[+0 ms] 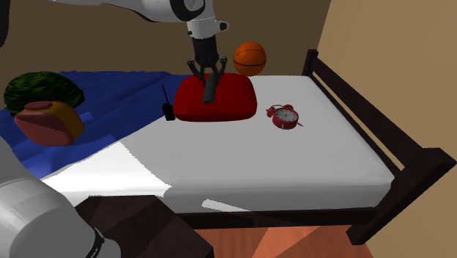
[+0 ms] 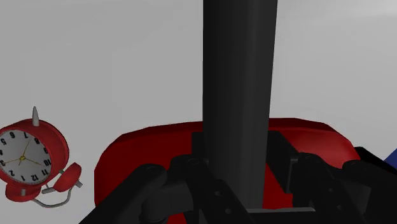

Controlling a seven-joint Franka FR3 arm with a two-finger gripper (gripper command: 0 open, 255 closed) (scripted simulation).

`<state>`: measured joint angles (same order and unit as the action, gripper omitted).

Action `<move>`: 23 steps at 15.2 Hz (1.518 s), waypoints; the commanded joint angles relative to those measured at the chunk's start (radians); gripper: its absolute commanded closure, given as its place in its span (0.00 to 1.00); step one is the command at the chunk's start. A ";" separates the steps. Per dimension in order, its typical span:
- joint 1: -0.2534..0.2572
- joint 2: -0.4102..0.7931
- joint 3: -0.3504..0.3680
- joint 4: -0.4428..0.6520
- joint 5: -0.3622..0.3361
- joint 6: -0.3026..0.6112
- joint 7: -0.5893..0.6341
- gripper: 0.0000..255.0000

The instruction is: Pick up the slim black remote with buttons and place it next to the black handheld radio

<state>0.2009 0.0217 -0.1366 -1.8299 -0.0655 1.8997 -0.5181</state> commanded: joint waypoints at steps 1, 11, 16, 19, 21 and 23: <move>0.025 -0.019 0.023 -0.020 -0.006 -0.002 0.052 1.00; 0.116 -0.033 0.117 -0.061 -0.014 0.011 0.241 1.00; 0.116 -0.022 0.117 -0.115 -0.016 0.077 0.246 1.00; 0.116 -0.013 0.116 -0.146 -0.017 0.116 0.249 1.00; 0.115 -0.006 0.116 -0.165 -0.018 0.142 0.251 1.00; 0.115 0.001 0.116 -0.183 -0.019 0.167 0.252 1.00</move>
<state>0.3155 0.0187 -0.0212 -2.0055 -0.0842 2.0550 -0.2679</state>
